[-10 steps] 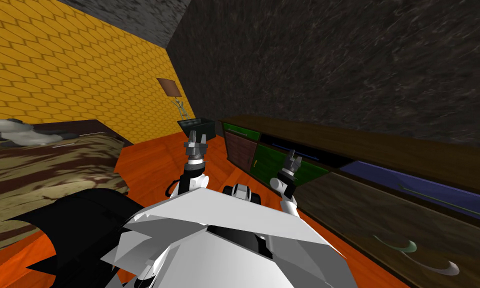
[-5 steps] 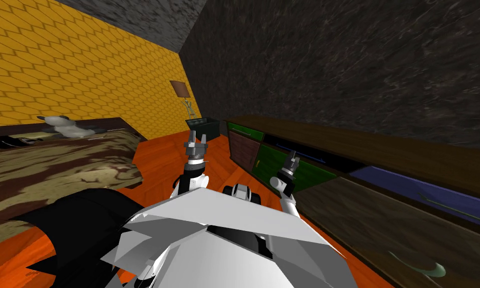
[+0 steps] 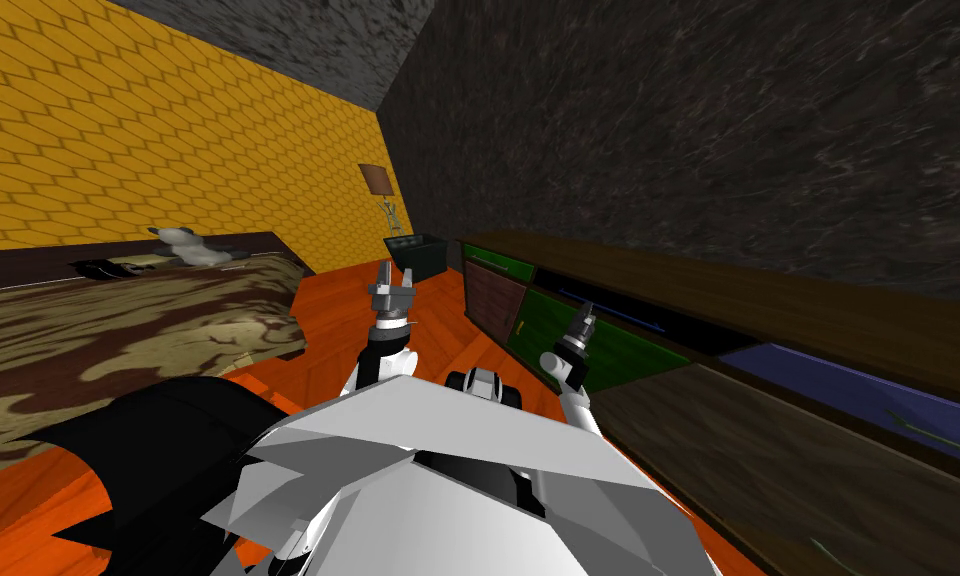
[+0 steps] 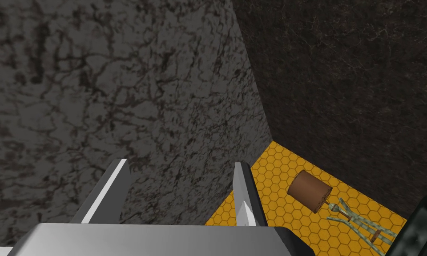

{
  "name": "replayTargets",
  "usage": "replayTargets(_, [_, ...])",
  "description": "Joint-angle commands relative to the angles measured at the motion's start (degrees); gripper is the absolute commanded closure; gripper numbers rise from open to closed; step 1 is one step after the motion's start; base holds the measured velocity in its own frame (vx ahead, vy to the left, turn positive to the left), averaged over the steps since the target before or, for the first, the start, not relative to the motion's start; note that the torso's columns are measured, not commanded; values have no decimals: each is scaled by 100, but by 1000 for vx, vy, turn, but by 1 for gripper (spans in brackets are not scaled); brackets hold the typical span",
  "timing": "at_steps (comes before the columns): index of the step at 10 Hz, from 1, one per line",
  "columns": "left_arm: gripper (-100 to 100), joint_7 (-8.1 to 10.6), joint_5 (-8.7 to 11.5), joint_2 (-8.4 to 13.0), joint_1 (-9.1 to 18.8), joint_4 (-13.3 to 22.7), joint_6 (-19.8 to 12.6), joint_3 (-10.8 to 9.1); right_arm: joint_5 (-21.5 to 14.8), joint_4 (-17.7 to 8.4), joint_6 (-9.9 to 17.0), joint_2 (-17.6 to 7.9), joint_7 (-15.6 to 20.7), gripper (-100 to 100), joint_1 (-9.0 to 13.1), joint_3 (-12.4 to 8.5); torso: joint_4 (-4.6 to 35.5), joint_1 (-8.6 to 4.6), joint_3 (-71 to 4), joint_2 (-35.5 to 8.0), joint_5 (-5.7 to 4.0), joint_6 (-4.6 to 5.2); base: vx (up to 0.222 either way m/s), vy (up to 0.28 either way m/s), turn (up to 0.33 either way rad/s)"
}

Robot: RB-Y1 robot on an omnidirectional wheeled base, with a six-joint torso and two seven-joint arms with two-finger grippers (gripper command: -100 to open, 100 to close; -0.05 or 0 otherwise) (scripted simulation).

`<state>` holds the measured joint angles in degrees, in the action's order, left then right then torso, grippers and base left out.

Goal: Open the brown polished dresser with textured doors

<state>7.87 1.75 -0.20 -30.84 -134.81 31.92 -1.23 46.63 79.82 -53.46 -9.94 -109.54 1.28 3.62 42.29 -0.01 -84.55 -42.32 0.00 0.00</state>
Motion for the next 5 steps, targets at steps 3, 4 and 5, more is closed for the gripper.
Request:
replayTargets(3, [0, 0, 0, 0, 0, 0, 0, 0, 227, -276, -86, -89, -598, -100, 154, -1, -2, 3, -4, 6, 1, -1, -28, -6, 128])
replayTargets(4, [0, 0, 0, 0, 0, 0, 0, 0, 263, -320, -100, -107, -686, -100, 180, -1, -1, 1, -2, 4, 0, 1, -30, -3, 87])
replayTargets(5, [0, 0, 0, 0, -1, 0, 0, 0, 297, -360, -115, -127, -773, -100, 205, -1, -1, 2, -1, 2, 1, 1, -25, -1, 65])
